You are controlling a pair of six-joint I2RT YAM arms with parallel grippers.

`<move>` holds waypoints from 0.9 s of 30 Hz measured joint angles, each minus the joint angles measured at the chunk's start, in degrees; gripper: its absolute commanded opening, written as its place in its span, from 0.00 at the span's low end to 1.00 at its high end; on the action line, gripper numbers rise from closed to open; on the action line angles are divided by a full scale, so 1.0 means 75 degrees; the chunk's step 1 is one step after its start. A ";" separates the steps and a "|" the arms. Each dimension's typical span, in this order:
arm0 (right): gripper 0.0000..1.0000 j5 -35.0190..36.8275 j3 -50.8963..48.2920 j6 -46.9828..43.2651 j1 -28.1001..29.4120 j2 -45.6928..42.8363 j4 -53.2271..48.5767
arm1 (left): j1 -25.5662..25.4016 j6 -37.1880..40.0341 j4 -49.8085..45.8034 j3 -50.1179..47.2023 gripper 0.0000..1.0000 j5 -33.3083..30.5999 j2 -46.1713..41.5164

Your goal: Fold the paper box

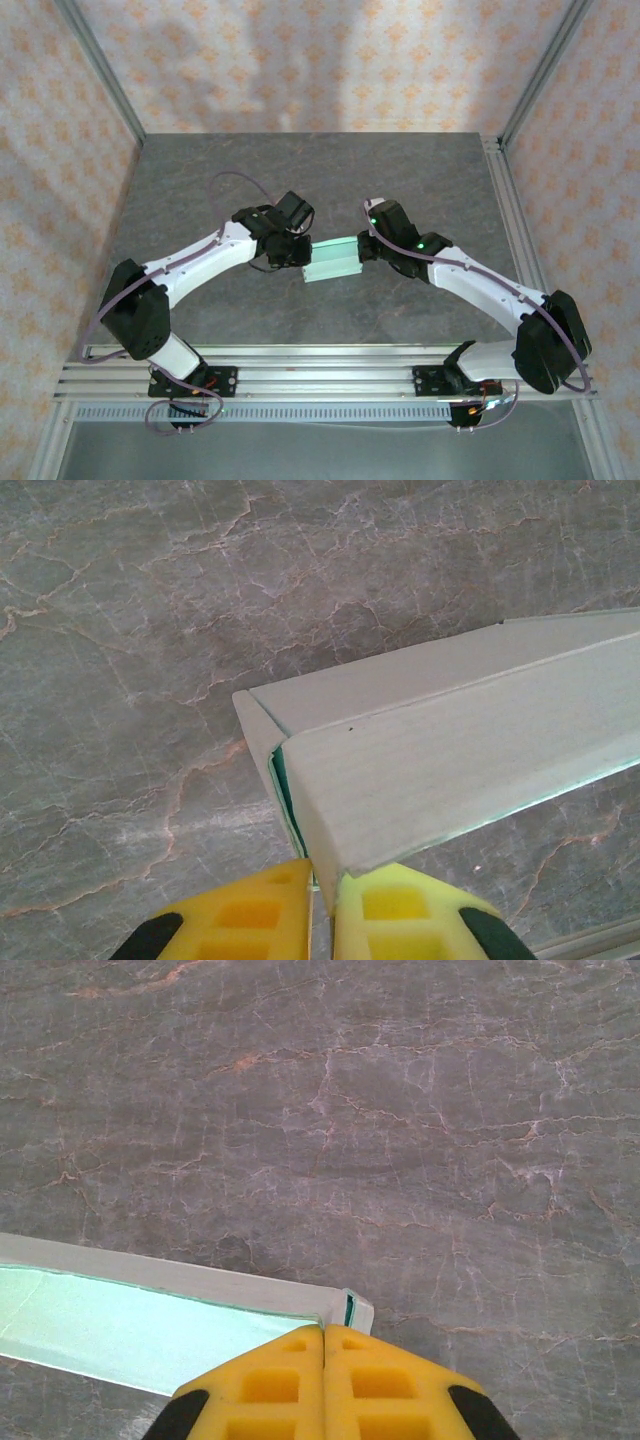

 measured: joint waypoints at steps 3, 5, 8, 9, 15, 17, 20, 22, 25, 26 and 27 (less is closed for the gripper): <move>0.00 0.0000 -0.0009 0.0134 0.0012 0.0000 0.0026 | 0.0000 0.0000 0.0023 0.0000 0.13 -0.0003 0.0052; 0.00 0.0026 -0.0026 0.0242 0.0038 0.0000 0.0061 | 0.0000 0.0000 0.0026 0.0000 0.13 -0.0003 0.0070; 0.00 0.0079 -0.0026 0.0399 0.0067 0.0000 0.0067 | 0.0000 0.0000 0.0026 0.0000 0.13 -0.0003 0.0085; 0.00 0.0087 -0.0026 0.0458 0.0079 0.0000 0.0067 | 0.0000 0.0000 0.0026 0.0000 0.13 0.0000 0.0085; 0.00 0.0154 -0.0219 0.0522 0.0099 -0.0064 0.0268 | 0.0000 0.0000 0.0035 0.0000 0.13 0.0009 0.0096; 0.00 0.0154 -0.0391 0.0519 0.0108 -0.0140 0.0449 | 0.0000 0.0000 0.0041 0.0000 0.13 0.0017 0.0099; 0.00 0.0154 -0.0662 0.0510 0.0114 -0.0251 0.0752 | 0.0000 0.0000 0.0050 -0.0017 0.13 0.0017 0.0099; 0.00 0.0160 -0.0799 0.0487 0.0114 -0.0309 0.0950 | 0.0000 0.0000 0.0082 -0.0044 0.13 0.0020 0.0099; 0.00 0.0172 -0.0962 0.0440 0.0114 -0.0361 0.1169 | 0.0000 0.0000 0.0102 -0.0050 0.17 0.0023 0.0099; 0.00 0.0175 -0.0991 0.0431 0.0114 -0.0364 0.1227 | 0.0000 0.0009 0.0105 -0.0050 0.22 0.0023 0.0099; 0.00 0.0175 -0.1011 0.0428 0.0114 -0.0364 0.1253 | 0.0000 0.0012 0.0111 -0.0050 0.27 0.0047 0.0099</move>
